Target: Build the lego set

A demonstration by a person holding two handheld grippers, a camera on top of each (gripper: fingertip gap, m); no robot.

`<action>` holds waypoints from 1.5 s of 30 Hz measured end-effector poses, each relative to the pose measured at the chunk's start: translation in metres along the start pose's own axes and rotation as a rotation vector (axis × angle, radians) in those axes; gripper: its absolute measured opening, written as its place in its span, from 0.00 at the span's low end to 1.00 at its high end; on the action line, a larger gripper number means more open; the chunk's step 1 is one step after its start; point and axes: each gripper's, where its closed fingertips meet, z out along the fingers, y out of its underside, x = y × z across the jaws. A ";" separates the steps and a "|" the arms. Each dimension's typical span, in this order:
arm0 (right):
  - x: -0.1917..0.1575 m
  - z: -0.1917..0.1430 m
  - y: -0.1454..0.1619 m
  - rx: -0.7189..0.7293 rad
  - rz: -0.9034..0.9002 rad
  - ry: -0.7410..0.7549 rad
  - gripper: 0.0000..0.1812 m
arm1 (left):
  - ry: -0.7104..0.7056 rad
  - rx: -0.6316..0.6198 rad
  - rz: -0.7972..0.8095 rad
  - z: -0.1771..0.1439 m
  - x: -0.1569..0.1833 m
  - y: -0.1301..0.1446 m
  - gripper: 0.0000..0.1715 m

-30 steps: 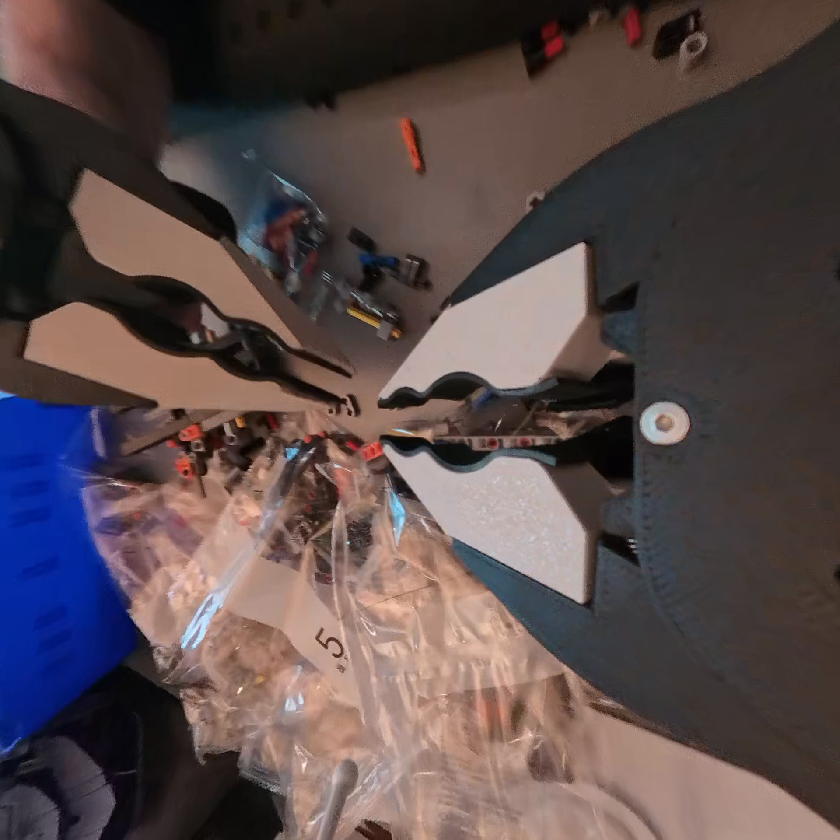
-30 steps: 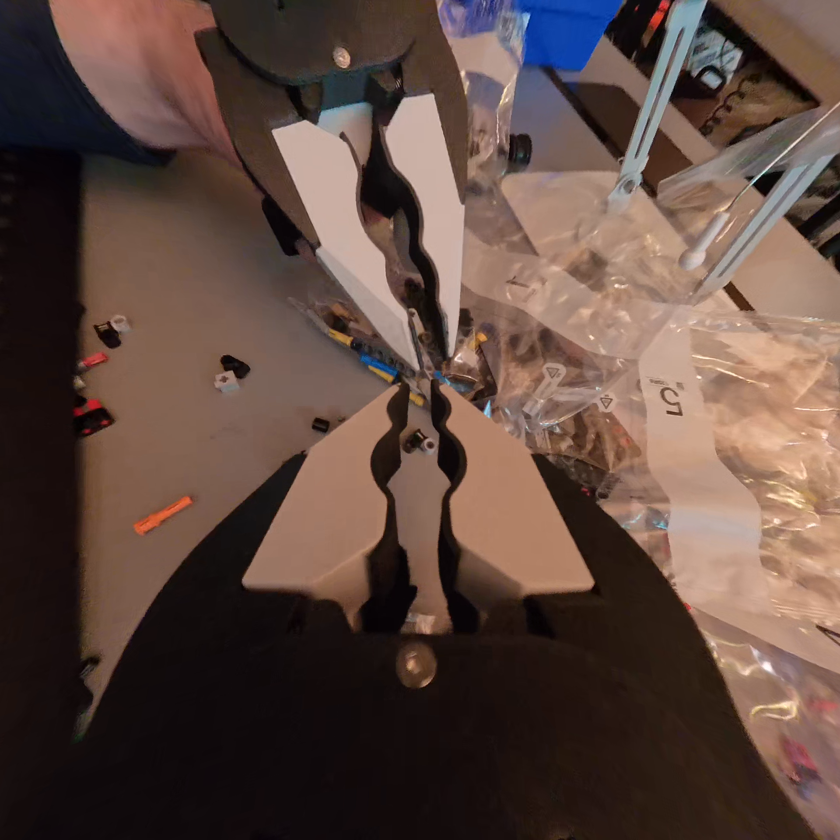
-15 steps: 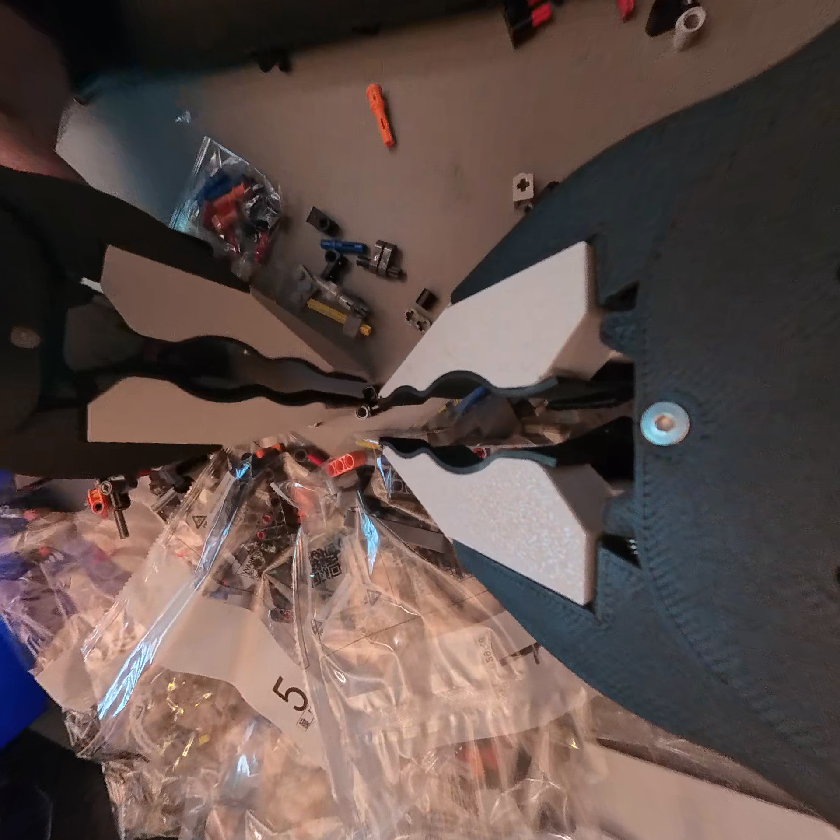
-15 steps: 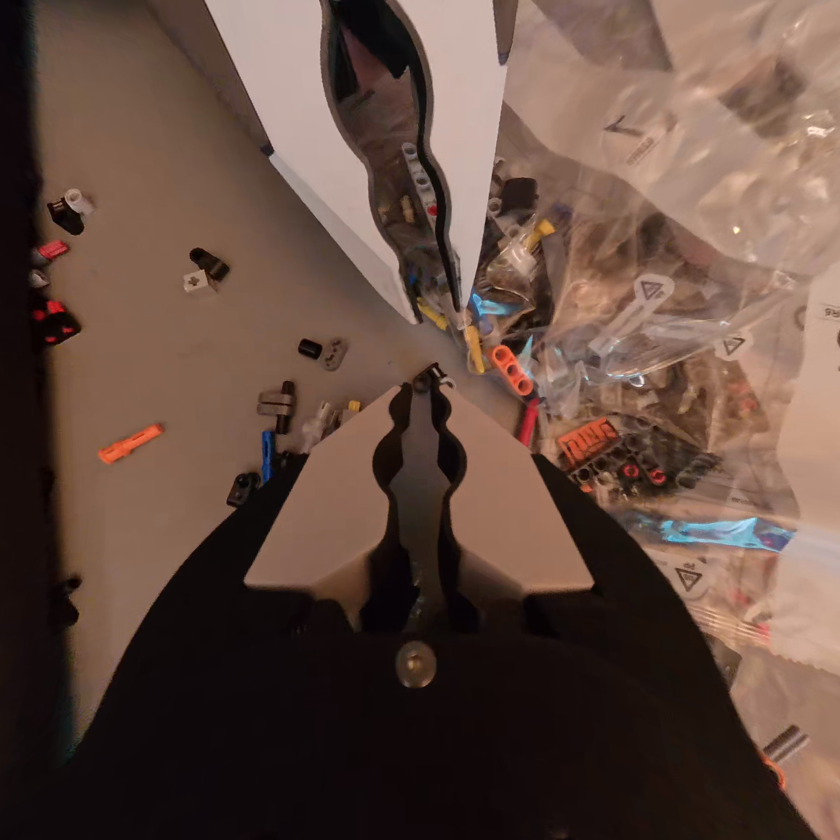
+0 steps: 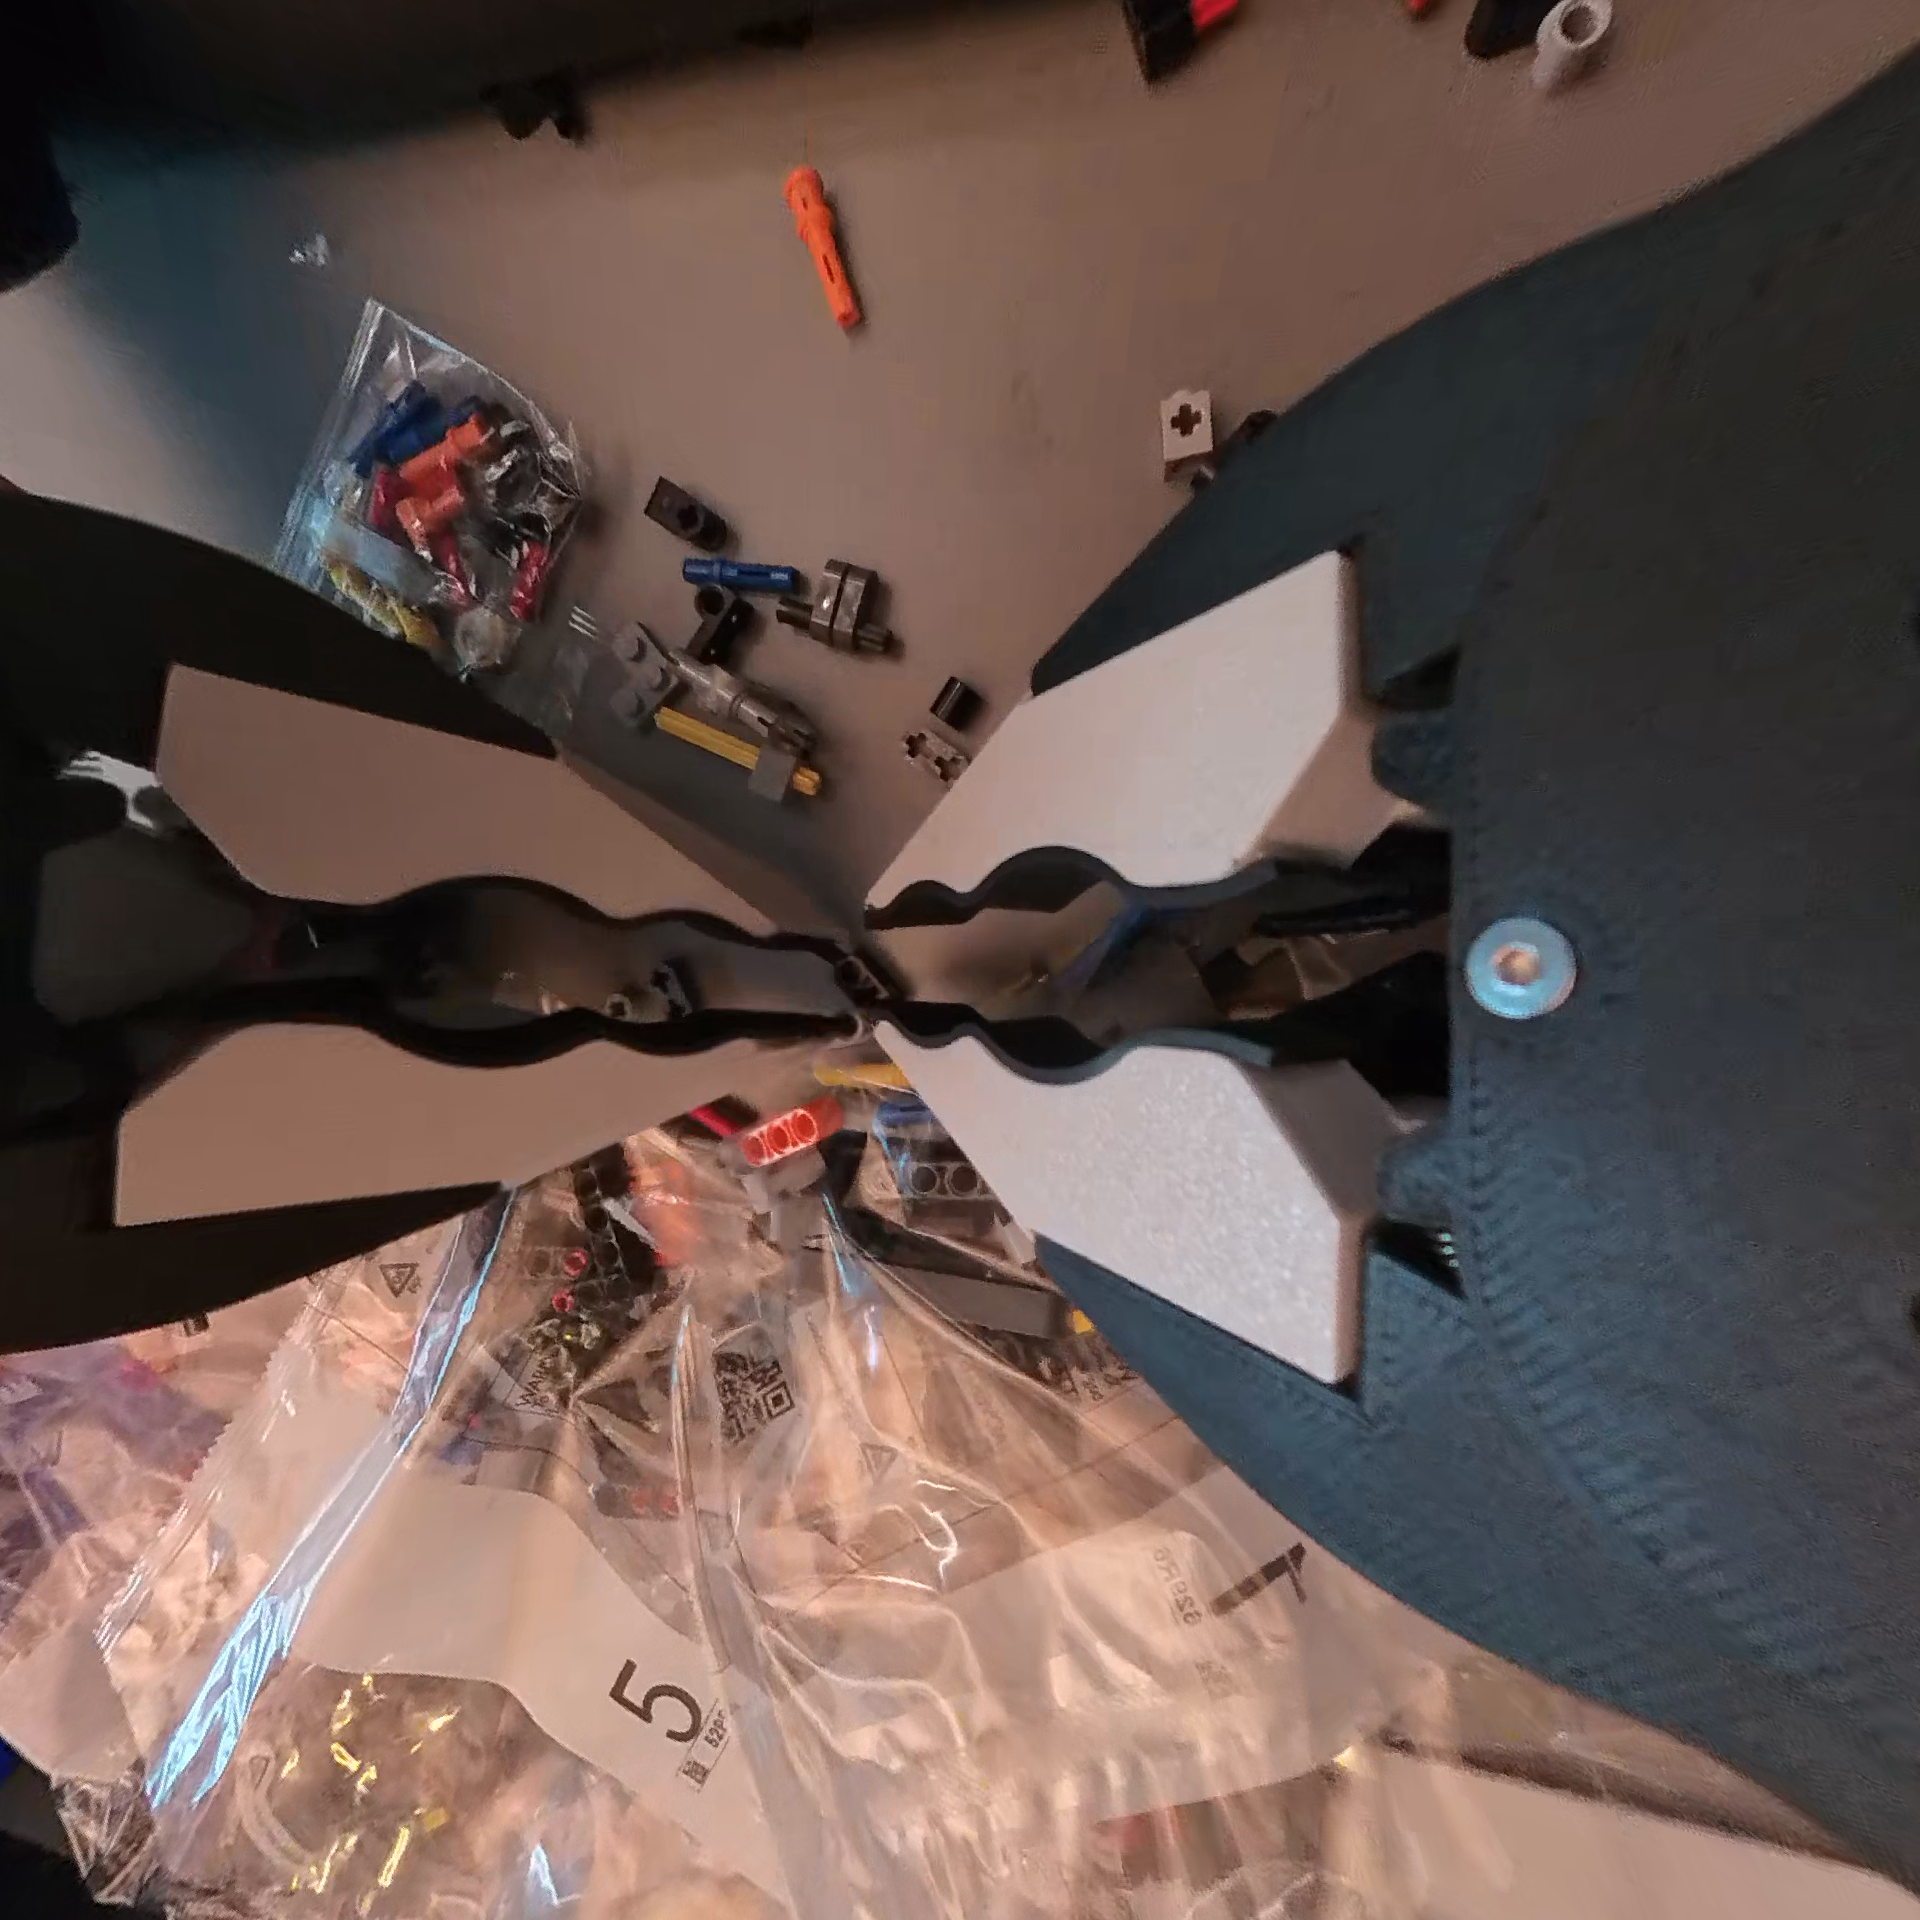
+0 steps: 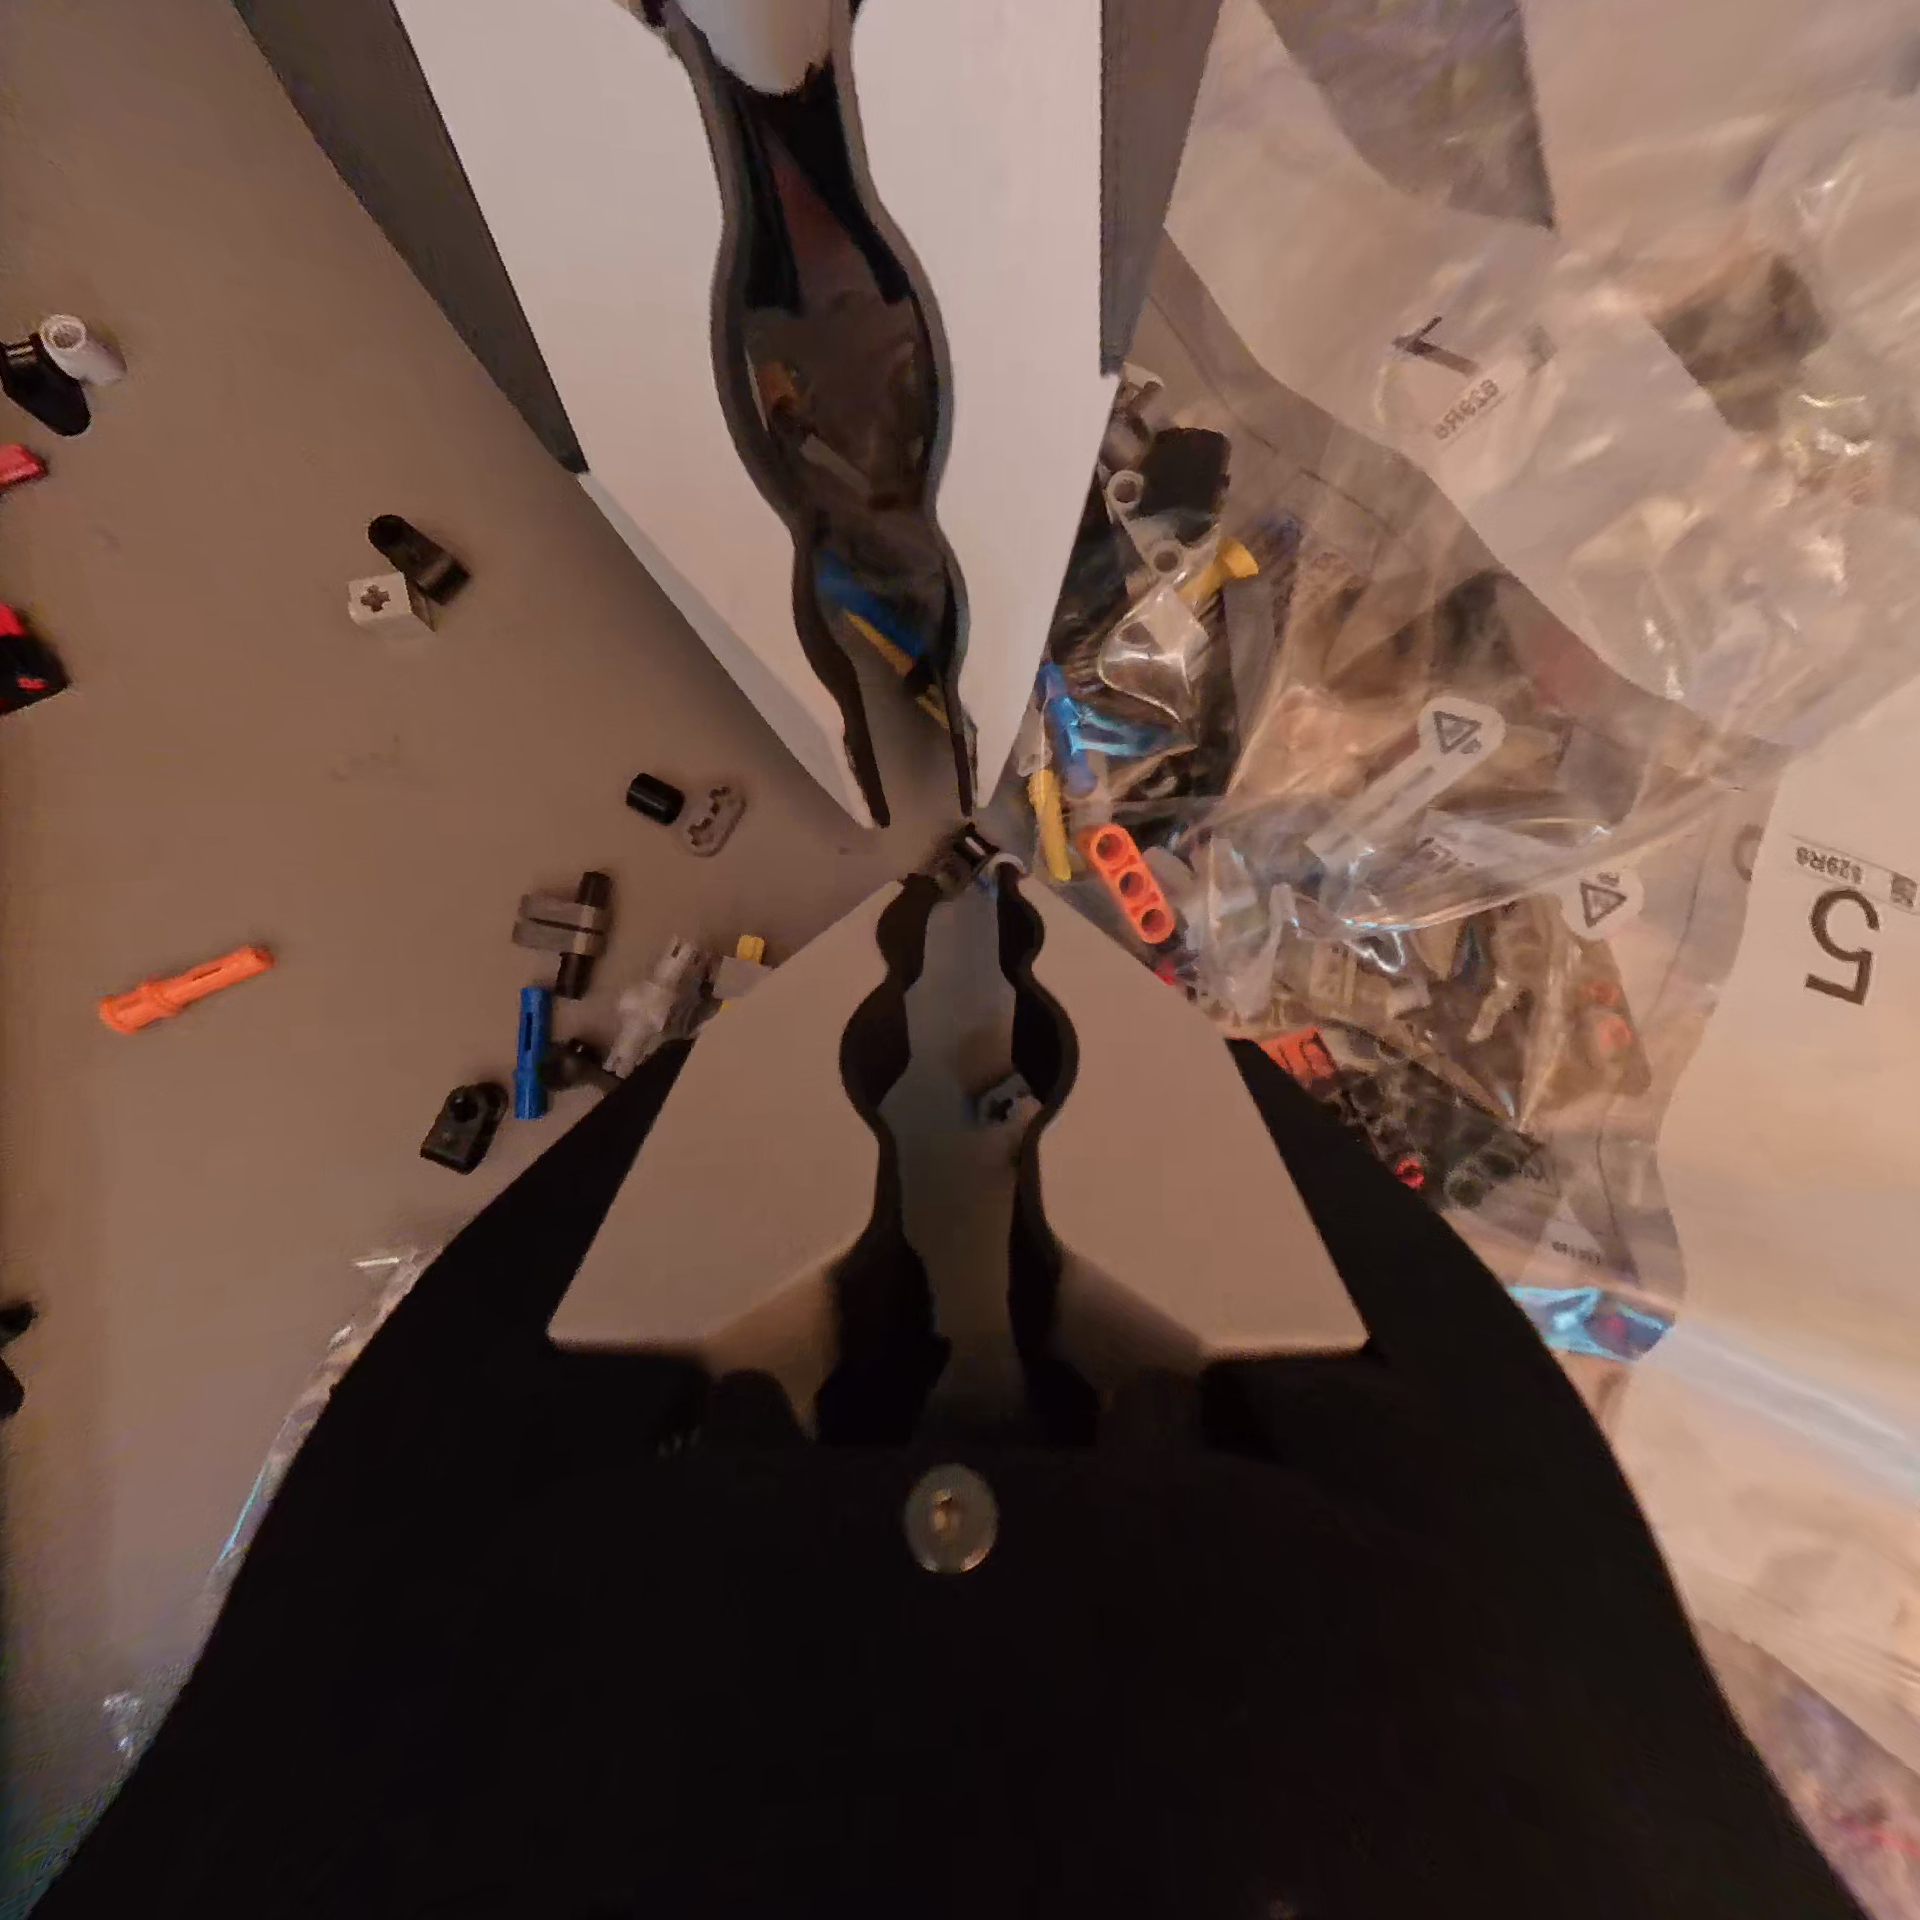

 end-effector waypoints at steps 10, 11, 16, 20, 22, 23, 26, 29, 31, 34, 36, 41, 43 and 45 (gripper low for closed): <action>-0.012 -0.004 -0.002 0.001 -0.007 -0.052 0.02 | -0.002 -0.033 0.015 0.001 0.000 0.006 0.09; -0.012 -0.004 -0.004 0.010 0.003 -0.059 0.04 | 0.002 -0.031 0.010 0.001 0.000 0.006 0.09; -0.017 -0.001 -0.001 -0.013 0.008 -0.088 0.05 | 0.008 -0.037 0.015 0.003 0.002 0.007 0.09; -0.028 -0.002 -0.004 0.002 0.014 -0.150 0.04 | 0.009 -0.043 0.024 0.006 0.004 0.007 0.09; -0.024 -0.003 -0.001 -0.007 0.017 -0.127 0.05 | 0.008 -0.044 0.025 0.006 0.004 0.007 0.09; -0.023 -0.004 0.000 -0.010 0.021 -0.126 0.06 | 0.008 -0.043 0.025 0.006 0.004 0.007 0.09; -0.025 -0.004 0.002 -0.020 0.018 -0.133 0.06 | 0.013 -0.039 0.021 0.006 0.005 0.006 0.09; -0.023 -0.006 0.002 -0.019 0.013 -0.116 0.05 | 0.012 -0.041 0.024 0.007 0.005 0.006 0.09; -0.020 -0.006 0.005 -0.033 0.013 -0.103 0.05 | 0.013 -0.041 0.025 0.007 0.005 0.006 0.10; -0.016 -0.007 0.008 -0.043 0.027 -0.084 0.02 | 0.012 -0.042 0.026 0.007 0.005 0.006 0.10; -0.019 -0.007 0.007 -0.042 0.029 -0.098 0.01 | 0.012 -0.044 0.025 0.007 0.005 0.006 0.10; -0.040 -0.006 -0.002 -0.003 0.026 -0.206 0.00 | 0.014 -0.042 0.023 0.007 0.005 0.006 0.10; -0.042 -0.011 -0.012 0.064 0.047 -0.232 0.02 | 0.014 -0.040 0.021 0.007 0.005 0.006 0.10; -0.035 -0.015 -0.013 0.080 0.056 -0.206 0.04 | 0.014 -0.042 0.022 0.007 0.005 0.006 0.10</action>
